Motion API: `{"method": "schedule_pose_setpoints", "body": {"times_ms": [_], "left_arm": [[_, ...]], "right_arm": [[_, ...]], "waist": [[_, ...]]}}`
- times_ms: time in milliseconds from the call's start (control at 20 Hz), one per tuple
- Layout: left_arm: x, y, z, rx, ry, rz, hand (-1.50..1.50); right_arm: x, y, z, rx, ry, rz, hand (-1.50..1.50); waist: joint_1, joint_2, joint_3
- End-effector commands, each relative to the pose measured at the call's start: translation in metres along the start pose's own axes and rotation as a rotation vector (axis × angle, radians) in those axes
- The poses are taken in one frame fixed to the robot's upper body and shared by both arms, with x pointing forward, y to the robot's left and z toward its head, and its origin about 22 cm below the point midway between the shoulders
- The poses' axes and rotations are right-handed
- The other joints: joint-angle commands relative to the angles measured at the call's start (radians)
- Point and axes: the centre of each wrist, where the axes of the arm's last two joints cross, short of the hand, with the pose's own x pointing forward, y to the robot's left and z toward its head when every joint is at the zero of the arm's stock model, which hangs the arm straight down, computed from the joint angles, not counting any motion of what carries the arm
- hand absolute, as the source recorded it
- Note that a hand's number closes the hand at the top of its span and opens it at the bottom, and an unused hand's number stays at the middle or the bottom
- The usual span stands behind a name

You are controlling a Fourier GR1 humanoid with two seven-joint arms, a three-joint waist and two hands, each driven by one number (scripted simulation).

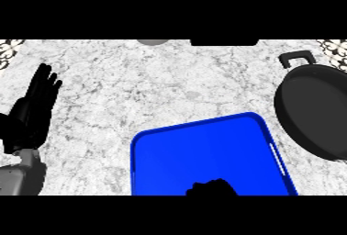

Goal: Pick the sweet potato from the tray and place it in the pot

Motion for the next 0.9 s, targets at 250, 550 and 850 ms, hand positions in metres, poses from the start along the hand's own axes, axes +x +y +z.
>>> {"method": "schedule_pose_setpoints", "body": {"times_ms": [250,550,850], "left_arm": [[0.006,0.003,-0.002,0.010,0.004,-0.005,0.00],[0.003,0.005,0.000,0.014,-0.009,0.004,0.00],[-0.005,-0.002,-0.001,0.020,0.001,0.008,0.00]], "right_arm": [[0.019,-0.046,0.058,-0.422,-0.013,-0.163,1.50],[0.009,-0.096,0.101,-0.805,0.041,-0.202,1.50],[-0.012,-0.119,0.117,-0.948,0.100,-0.206,1.50]], "waist": [[-0.018,-0.006,0.001],[-0.008,-0.002,0.000],[-0.008,0.003,0.001]]}}
